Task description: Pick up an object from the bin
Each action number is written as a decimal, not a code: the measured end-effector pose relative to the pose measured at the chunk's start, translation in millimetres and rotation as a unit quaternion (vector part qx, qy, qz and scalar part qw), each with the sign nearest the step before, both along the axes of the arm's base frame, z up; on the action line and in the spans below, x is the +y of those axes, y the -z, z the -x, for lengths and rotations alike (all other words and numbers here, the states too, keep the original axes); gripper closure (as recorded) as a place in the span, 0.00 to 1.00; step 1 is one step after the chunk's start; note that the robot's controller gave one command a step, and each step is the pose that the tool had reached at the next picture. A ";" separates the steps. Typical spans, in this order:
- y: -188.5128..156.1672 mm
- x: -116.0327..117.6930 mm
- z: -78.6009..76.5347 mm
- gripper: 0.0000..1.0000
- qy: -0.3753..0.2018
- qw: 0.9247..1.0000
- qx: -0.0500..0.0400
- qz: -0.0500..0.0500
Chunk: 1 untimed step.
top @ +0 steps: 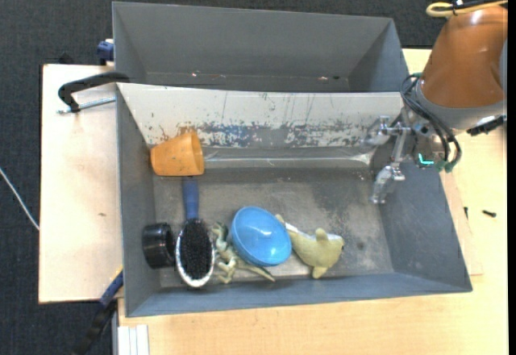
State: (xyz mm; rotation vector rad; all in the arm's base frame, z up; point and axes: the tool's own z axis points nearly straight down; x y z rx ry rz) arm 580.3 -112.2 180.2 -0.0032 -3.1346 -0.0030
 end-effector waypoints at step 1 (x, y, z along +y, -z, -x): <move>77.0 82.2 -6.0 0.00 -0.019 1.000 0.000 -0.002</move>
Offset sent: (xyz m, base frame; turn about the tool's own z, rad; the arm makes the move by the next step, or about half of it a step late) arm 0.0072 0.0755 -0.0734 -0.0307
